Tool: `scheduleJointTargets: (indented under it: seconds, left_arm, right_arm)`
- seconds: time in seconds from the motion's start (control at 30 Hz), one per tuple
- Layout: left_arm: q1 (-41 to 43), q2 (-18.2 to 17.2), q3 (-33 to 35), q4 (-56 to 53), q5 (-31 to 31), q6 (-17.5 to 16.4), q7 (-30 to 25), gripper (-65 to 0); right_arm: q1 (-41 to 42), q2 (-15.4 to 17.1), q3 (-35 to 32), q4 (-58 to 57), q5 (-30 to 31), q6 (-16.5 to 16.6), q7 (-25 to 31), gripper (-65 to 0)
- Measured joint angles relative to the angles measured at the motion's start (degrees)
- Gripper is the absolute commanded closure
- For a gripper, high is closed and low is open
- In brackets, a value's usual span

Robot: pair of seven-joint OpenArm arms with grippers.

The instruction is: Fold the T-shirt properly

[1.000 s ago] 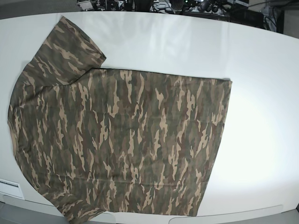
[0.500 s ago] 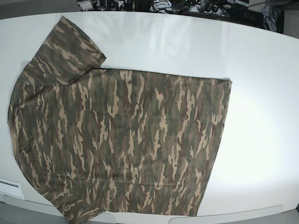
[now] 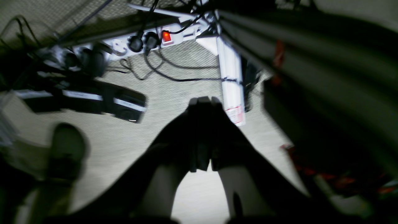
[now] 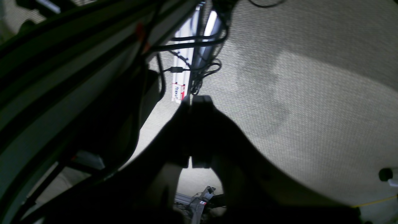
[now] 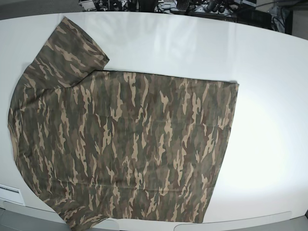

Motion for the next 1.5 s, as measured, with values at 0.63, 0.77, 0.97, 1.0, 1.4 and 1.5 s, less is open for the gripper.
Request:
scheduleJointTargets:
  seconds: [0.63,0.77,0.97,1.0,1.4,1.5]
  left_arm:
    - [24.5,-14.3,0.3,37.8,6.4,-2.5,6.9,0.0]
    - [31.5,-19.9,0.3,50.9,6.1,-2.4,9.3,0.0]
    - [39.6,-30.2,0.3,71.4,9.0,-2.6,14.8,0.0]
    - [40.9,-31.9,0.2,74.2,10.6,-2.2,15.4,0.0]
    - [50.7,-44.6,-5.2,105.7,27.2,5.4,22.6,0.0]
    - [51.5,-45.7,-8.0,108.2,28.4,5.1,22.6,0.0]
  right_arm:
    - [-27.8,0.5,0.0,38.1,0.4,5.8,-19.0,0.0]
    - [-35.8,2.2,-0.3,50.5,0.8,5.9,-21.7,0.0]
    - [-47.5,7.9,0.0,71.5,0.4,2.9,-22.3,0.0]
    - [-49.4,8.8,0.0,74.8,0.3,2.2,-22.3,0.0]
    - [-62.9,15.3,0.0,106.0,-8.2,-8.7,-21.2,0.0]
    - [-63.8,15.2,0.0,105.5,-14.9,-11.1,-22.4,0.0]
